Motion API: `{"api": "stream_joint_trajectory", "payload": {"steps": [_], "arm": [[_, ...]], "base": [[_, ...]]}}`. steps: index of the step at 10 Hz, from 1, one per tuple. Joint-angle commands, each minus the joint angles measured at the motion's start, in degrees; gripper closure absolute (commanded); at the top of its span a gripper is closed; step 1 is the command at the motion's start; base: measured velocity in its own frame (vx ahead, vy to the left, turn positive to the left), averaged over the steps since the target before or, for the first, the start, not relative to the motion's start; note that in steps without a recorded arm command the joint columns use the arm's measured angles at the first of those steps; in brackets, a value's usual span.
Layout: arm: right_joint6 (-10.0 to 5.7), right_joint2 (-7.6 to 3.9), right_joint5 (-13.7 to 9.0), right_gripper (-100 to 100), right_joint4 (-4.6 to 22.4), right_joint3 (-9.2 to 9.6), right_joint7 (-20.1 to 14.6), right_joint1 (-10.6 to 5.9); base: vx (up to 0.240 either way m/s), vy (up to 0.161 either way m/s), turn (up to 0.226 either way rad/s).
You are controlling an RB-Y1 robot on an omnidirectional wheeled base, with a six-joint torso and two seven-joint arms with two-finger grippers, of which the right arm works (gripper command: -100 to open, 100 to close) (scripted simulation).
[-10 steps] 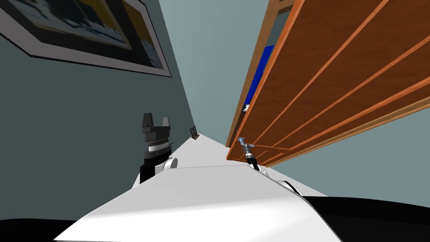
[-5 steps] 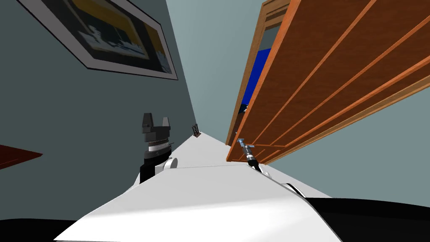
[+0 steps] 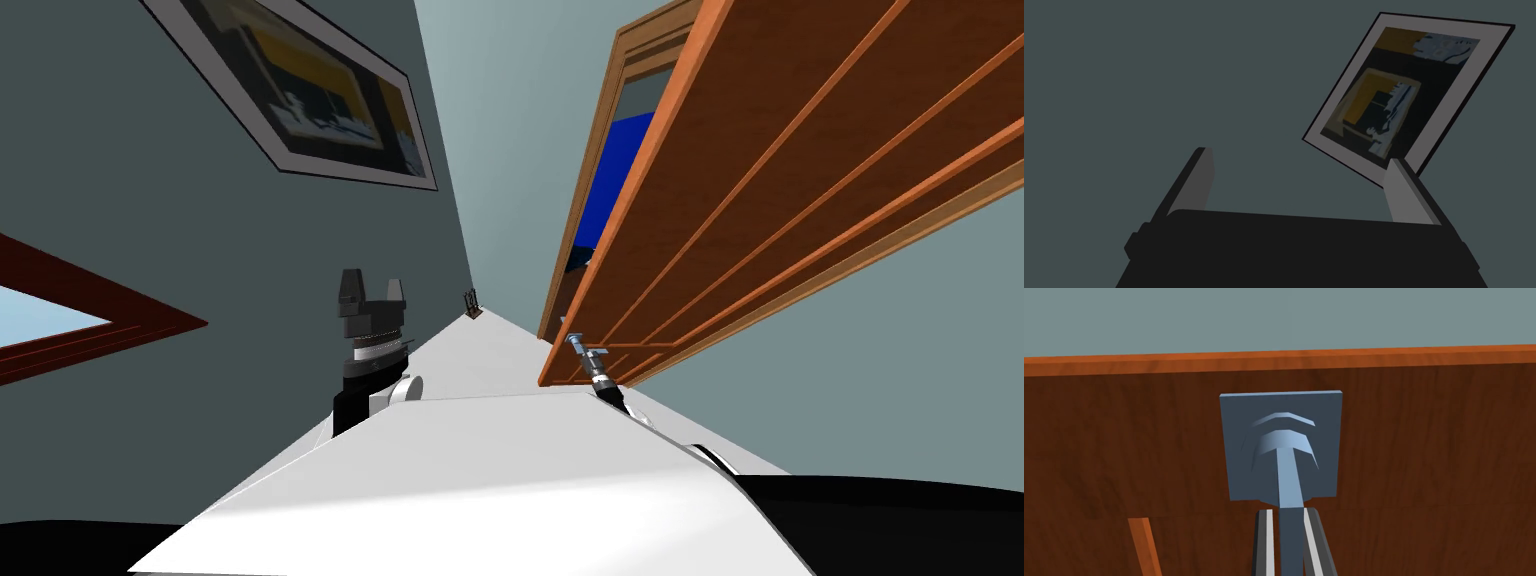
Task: Pull the door open
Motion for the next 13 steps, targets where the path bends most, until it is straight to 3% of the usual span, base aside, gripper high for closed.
{"api": "stream_joint_trajectory", "payload": {"steps": [1, 2, 3, 6, 13], "arm": [[-1.39, -0.87, 0.59, 100, -0.77, 0.86, -1.22, 1.45], [-1.93, -1.16, 0.79, 100, -0.79, 1.15, -1.62, 1.78], [-1.13, -0.93, 0.63, 100, -1.26, 0.92, -1.24, 1.8], [-4.06, -1.82, 1.07, 100, -0.18, 1.58, -2.31, 3.18], [-9.03, -3.51, 1.63, 100, 1.58, 2.43, -3.97, 5.19]], "base": [[-0.226, -0.053, 0.103], [-0.207, -0.076, 0.074], [-0.09, -0.033, 0.016], [-0.179, -0.077, 0.179], [-0.183, -0.076, 0.149]]}}
